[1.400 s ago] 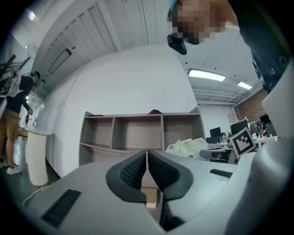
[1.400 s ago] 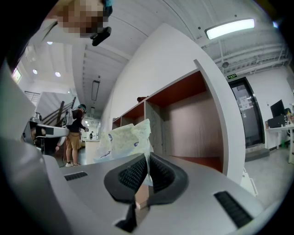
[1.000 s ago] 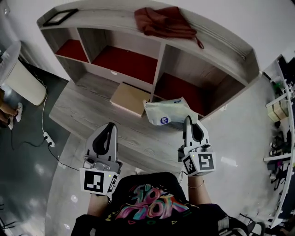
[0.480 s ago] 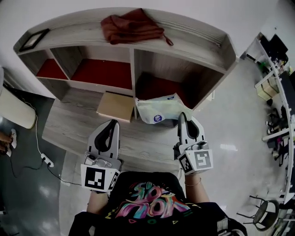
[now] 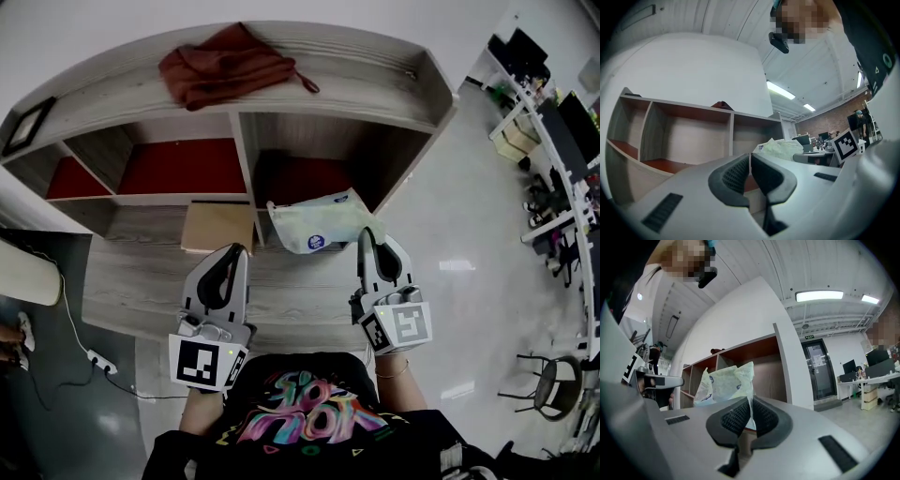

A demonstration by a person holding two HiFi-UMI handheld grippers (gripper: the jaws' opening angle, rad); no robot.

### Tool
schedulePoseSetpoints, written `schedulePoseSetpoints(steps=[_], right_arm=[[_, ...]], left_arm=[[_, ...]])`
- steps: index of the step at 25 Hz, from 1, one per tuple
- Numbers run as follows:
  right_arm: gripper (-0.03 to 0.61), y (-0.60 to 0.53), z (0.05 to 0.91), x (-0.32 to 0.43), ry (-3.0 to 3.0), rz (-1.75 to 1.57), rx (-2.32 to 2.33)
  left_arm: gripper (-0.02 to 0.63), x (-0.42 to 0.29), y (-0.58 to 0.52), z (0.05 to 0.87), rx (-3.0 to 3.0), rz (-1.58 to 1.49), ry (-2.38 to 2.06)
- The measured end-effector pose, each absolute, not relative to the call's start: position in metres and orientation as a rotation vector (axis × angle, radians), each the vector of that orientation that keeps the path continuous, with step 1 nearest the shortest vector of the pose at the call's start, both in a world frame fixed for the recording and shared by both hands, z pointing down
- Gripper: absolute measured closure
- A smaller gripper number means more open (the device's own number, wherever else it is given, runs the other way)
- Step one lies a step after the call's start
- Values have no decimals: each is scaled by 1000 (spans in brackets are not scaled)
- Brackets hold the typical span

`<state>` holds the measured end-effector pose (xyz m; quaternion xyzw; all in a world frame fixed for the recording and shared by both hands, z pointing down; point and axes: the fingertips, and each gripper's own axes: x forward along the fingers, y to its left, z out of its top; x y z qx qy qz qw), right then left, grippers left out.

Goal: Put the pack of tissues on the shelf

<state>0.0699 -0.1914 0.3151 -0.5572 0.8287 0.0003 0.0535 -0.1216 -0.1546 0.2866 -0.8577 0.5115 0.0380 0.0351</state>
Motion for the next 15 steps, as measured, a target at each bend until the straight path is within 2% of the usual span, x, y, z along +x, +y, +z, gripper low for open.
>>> schedulePoseSetpoints(steps=[15], right_arm=[[561,-197,317,69,2497,29,-1745]], left_arm=[[580,-119,-174,300,-2712,107,1508]])
